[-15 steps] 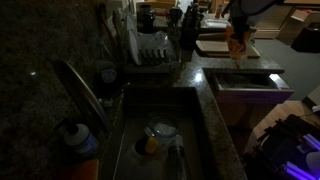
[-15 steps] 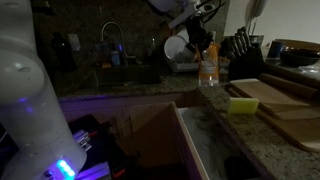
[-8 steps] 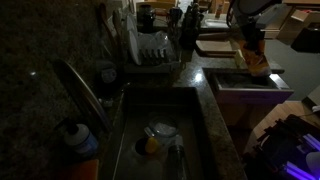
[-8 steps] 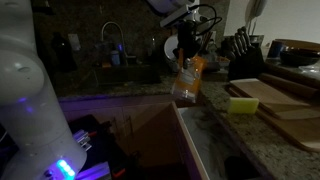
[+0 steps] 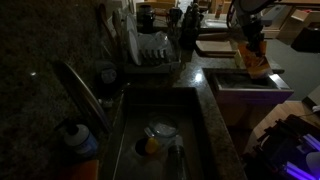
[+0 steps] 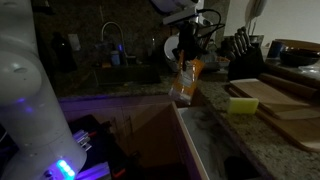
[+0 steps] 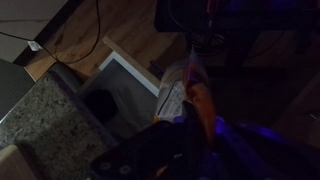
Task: Put the orange packet in the open drawer
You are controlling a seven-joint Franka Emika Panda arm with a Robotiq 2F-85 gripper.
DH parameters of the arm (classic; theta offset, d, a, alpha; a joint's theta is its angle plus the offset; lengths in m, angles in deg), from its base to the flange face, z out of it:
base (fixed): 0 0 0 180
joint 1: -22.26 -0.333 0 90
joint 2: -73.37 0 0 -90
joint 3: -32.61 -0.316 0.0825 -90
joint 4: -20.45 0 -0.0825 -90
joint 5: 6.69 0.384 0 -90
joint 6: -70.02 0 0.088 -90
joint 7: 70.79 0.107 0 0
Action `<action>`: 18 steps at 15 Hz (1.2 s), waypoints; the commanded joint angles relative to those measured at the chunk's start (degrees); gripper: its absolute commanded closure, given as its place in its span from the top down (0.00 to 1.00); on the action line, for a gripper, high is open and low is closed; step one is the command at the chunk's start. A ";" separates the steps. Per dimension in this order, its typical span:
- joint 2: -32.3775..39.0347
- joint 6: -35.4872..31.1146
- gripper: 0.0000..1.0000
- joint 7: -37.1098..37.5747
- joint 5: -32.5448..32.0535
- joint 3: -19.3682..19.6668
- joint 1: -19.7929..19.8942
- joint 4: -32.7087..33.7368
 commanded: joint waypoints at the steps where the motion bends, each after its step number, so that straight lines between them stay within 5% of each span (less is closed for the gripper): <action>1: 0.03 0.19 0.00 0.07 -0.04 -0.49 0.37 0.14; 2: 0.89 1.77 0.00 -7.46 1.24 -0.72 1.26 0.62; 8: 5.34 0.98 0.00 -25.97 2.82 0.63 6.18 3.73; 13: 3.85 -14.47 0.00 -13.94 -3.42 1.24 5.38 -0.94; 18: 7.32 -6.23 0.00 -16.95 2.51 1.24 6.80 2.81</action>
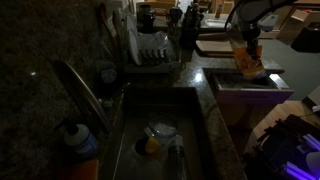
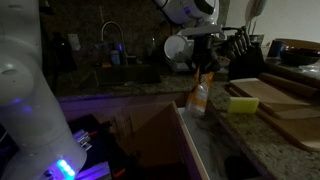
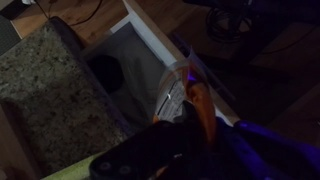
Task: Put the orange packet in the open drawer
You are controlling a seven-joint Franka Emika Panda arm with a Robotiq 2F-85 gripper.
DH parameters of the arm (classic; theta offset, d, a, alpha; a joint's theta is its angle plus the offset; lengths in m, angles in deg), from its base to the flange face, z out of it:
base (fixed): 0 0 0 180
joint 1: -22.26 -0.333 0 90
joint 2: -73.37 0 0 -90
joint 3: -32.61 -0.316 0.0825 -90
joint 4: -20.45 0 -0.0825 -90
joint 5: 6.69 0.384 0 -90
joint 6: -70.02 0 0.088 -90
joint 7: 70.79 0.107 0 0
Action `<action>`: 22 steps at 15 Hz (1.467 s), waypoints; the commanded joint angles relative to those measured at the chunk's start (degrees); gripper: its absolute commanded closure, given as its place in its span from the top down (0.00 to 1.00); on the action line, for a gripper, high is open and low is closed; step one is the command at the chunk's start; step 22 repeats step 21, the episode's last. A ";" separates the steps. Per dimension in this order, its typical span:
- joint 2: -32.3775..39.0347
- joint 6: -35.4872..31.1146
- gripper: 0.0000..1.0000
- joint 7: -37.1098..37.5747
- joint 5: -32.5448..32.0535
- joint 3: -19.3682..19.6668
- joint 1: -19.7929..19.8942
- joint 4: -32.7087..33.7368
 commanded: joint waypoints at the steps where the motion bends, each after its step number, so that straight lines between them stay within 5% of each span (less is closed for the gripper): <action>1: 2.22 4.79 0.04 -1.36 3.62 0.46 1.55 2.35; 2: 2.68 5.28 0.28 -0.27 3.63 0.85 1.72 2.66; 4: 3.13 5.92 0.31 0.00 2.88 1.44 2.06 3.04; 14: 3.93 9.14 0.98 2.89 3.73 1.73 2.07 5.04; 19: 1.46 14.67 1.00 22.60 9.15 1.19 -1.34 10.63; 20: 2.28 12.06 1.00 17.48 7.12 1.36 -0.27 8.07; 22: 1.93 12.44 1.00 18.64 7.31 1.18 -0.87 8.99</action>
